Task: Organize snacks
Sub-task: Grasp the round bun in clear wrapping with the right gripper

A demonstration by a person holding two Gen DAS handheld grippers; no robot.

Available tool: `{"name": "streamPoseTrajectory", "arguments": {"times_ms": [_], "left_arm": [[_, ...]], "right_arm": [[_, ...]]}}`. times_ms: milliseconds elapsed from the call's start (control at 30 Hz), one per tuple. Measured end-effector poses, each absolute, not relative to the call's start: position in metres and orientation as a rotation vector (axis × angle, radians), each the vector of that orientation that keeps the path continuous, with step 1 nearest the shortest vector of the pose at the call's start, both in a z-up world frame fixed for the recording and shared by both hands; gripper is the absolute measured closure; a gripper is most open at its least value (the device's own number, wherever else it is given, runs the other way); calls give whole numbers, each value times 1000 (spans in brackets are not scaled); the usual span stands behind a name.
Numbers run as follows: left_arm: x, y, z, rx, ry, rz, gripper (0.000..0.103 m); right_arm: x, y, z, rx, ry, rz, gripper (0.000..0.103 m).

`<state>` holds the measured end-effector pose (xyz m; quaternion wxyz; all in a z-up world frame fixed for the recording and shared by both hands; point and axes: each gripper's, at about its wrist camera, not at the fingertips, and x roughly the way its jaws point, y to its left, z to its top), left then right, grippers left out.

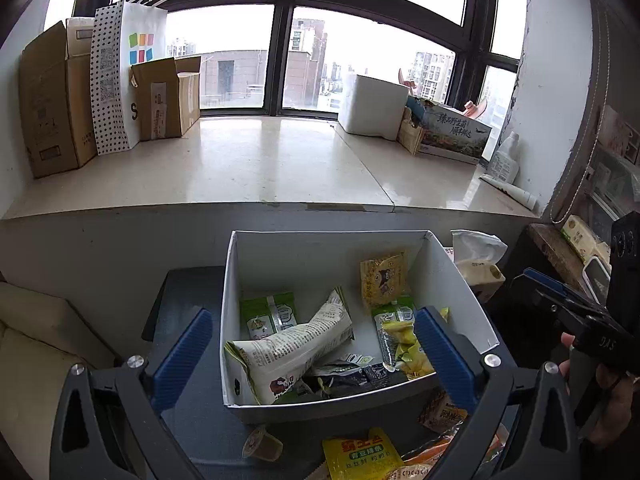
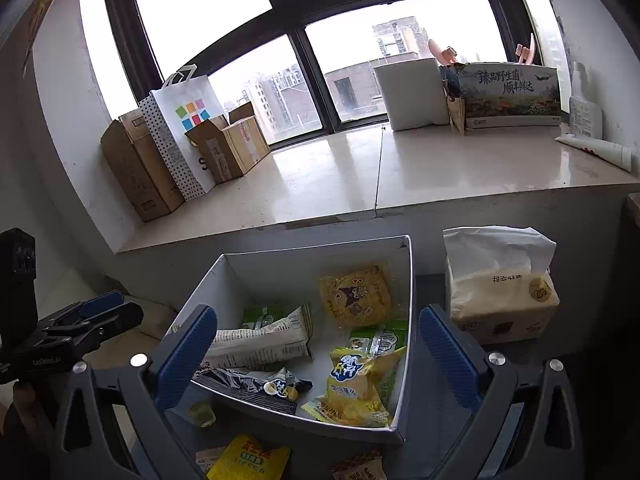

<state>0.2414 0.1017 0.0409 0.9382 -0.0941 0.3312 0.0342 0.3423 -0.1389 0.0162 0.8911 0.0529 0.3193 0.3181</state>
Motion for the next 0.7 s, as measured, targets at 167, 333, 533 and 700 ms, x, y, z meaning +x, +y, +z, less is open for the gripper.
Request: {"name": "streamPoseTrajectory", "arguments": {"times_ms": [167,333,533,700], "left_arm": [[191,88,44,-185,652,12,0],[129,73,30,-176,642,-15,0],[62,60,-5,-253,670,-41,0],[23,50,-23,-222,703,-61,0]], "right_arm": [[284,-158,22,70,580,721,0],[213,-168,-1,-44,573,801,0],[150,-173,-50,-78,605,815,0],[134,-153,-75,-262,633,879,0]]}}
